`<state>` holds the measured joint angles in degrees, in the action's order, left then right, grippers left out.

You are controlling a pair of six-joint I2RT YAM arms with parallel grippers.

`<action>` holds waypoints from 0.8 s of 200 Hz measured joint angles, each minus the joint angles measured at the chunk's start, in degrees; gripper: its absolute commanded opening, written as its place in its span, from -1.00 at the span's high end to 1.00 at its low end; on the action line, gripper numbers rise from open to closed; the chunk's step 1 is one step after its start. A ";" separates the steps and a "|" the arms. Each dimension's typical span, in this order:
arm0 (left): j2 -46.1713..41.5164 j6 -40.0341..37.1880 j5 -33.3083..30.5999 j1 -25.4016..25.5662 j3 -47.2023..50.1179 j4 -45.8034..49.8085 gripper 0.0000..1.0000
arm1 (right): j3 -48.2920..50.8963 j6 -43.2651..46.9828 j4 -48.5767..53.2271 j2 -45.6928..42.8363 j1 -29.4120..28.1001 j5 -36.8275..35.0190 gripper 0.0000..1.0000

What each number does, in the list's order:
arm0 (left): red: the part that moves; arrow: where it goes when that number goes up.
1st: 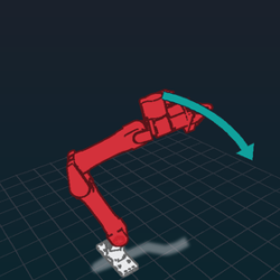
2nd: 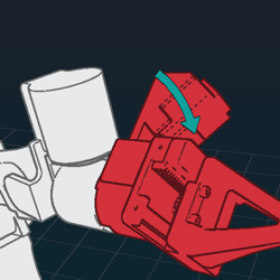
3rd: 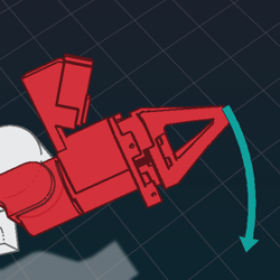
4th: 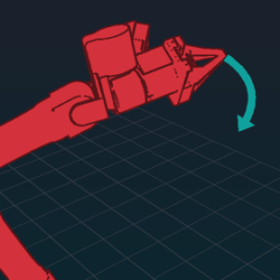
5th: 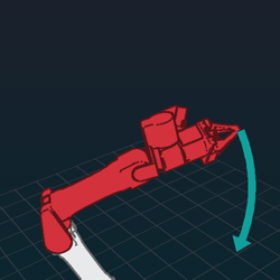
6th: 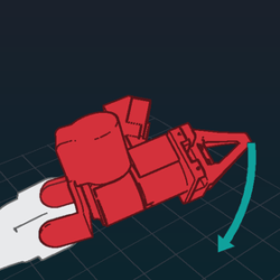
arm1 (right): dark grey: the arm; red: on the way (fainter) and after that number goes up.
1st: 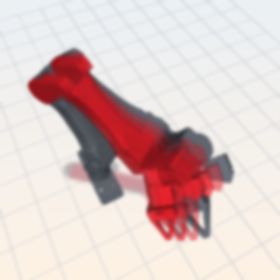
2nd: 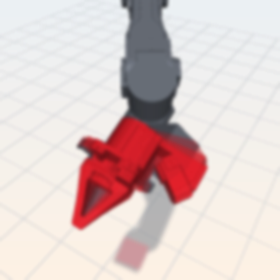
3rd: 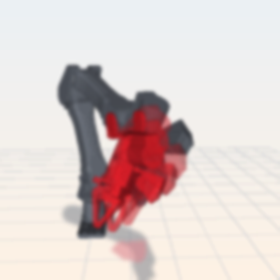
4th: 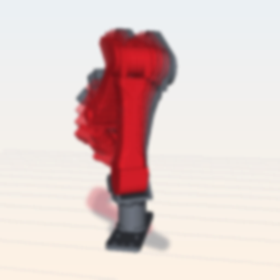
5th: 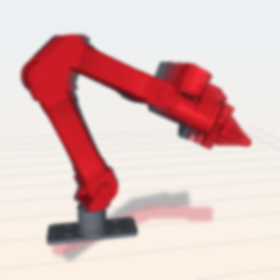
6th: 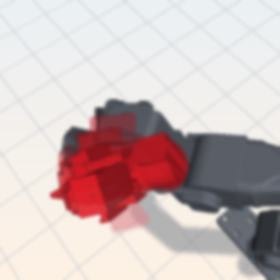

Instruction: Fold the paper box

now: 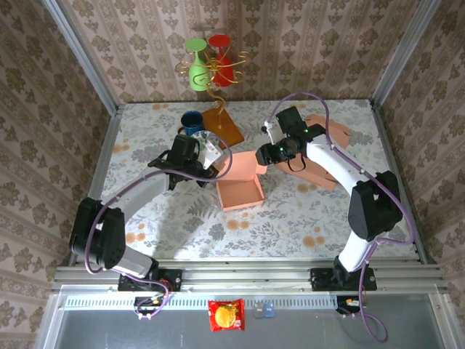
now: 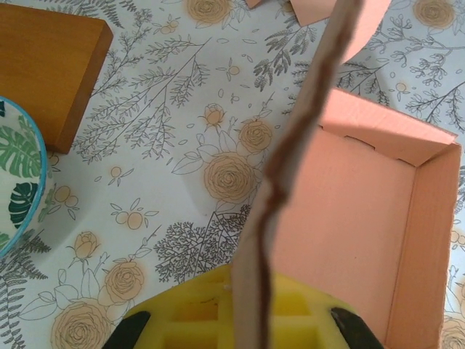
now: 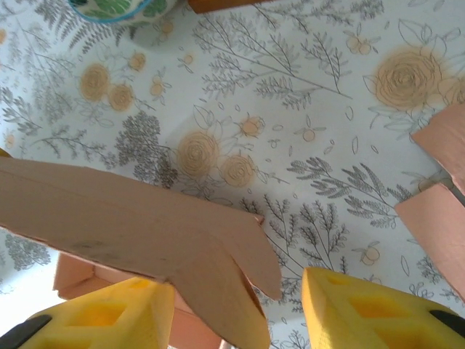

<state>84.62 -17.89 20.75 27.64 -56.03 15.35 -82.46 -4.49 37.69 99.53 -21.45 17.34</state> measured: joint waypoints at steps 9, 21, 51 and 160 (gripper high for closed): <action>0.11 0.00 -0.02 -0.24 0.00 -0.13 1.00 | 0.00 0.11 0.31 0.17 0.02 -0.22 -0.03; 0.31 0.00 -0.02 -0.37 -0.11 -0.17 1.00 | -0.17 0.31 0.39 0.50 -0.07 -0.24 -0.04; 1.33 0.00 -0.22 -0.42 -1.18 -0.42 1.00 | -1.40 1.33 1.01 2.56 -0.76 -0.48 0.04; 2.69 2.91 -3.72 -0.31 -1.84 -2.19 0.95 | -3.45 1.31 2.49 4.55 -3.41 -5.88 0.64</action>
<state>87.31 -14.98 17.04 27.33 -57.87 13.17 -85.91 -3.18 40.18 104.07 -24.86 11.46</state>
